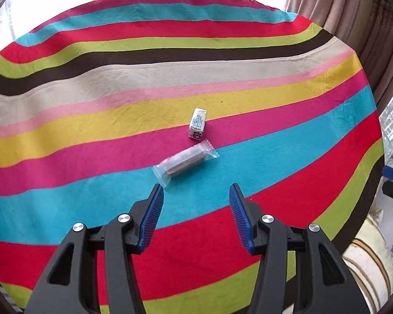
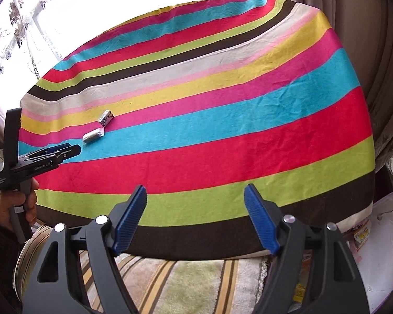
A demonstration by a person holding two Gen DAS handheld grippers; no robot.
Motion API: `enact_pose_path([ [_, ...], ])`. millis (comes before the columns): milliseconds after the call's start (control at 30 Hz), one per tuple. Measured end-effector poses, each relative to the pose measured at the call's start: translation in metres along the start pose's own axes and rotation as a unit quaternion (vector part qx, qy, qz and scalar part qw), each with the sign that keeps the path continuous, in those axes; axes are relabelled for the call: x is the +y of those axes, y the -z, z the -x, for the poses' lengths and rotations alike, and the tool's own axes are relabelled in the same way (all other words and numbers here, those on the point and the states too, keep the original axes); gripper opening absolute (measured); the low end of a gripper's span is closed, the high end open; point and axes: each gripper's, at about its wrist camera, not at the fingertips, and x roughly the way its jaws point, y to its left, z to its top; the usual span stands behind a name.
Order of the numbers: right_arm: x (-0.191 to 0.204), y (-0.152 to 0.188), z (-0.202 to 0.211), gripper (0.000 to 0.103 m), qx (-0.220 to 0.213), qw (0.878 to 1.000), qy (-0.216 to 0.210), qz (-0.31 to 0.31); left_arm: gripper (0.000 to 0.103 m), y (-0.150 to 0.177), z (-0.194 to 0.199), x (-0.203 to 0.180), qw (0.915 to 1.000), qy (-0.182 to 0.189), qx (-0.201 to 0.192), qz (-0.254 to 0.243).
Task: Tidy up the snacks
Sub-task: 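Move both open tools back to the last two snacks on the table, then grasp the clear wrapped stick snack with left tool while right tool grasps the small white box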
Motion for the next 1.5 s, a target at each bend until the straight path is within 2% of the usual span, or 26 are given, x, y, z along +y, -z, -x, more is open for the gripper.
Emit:
enact_pose_path([
  [300, 0.035, -0.029, -0.032, 0.077, 0.007, 1.000, -0.010, 0.024, 0.050, -0.023, -0.027, 0.004, 0.9969, 0.011, 0.013, -0.077],
  [500, 0.055, -0.048, -0.051, 0.077, 0.007, 0.999, -0.015, 0.034, 0.049, -0.029, -0.041, 0.008, 0.9946, 0.021, 0.027, -0.098],
  [667, 0.077, -0.064, -0.070, 0.078, 0.006, 0.999, -0.022, 0.040, 0.031, -0.021, -0.044, -0.002, 0.9912, 0.030, 0.037, -0.123],
  [733, 0.087, -0.072, -0.078, 0.078, 0.004, 0.999, -0.027, 0.044, 0.022, -0.020, -0.043, 0.001, 0.9922, 0.032, 0.037, -0.114],
  [900, 0.109, -0.088, -0.098, 0.078, -0.004, 0.999, -0.028, 0.044, 0.015, -0.015, -0.038, 0.011, 0.9960, 0.033, 0.043, -0.072],
  [1133, 0.142, -0.097, -0.128, 0.078, -0.003, 0.998, -0.038, 0.052, 0.015, 0.002, -0.026, 0.019, 0.9985, 0.021, 0.047, -0.021],
  [1400, 0.181, -0.095, -0.170, 0.078, 0.015, 0.990, -0.036, 0.134, 0.015, 0.015, -0.017, 0.034, 0.9975, -0.019, 0.047, 0.050],
  [1433, 0.184, -0.096, -0.175, 0.075, 0.017, 0.989, -0.033, 0.142, 0.015, 0.018, -0.014, 0.037, 0.9971, -0.021, 0.046, 0.056],
  [1467, 0.185, -0.097, -0.180, 0.067, 0.022, 0.988, -0.033, 0.149, 0.015, 0.020, -0.013, 0.036, 0.9969, -0.022, 0.045, 0.061],
  [1500, 0.187, -0.098, -0.185, 0.065, 0.027, 0.987, -0.033, 0.153, 0.015, 0.021, -0.013, 0.037, 0.9966, -0.023, 0.045, 0.065],
])
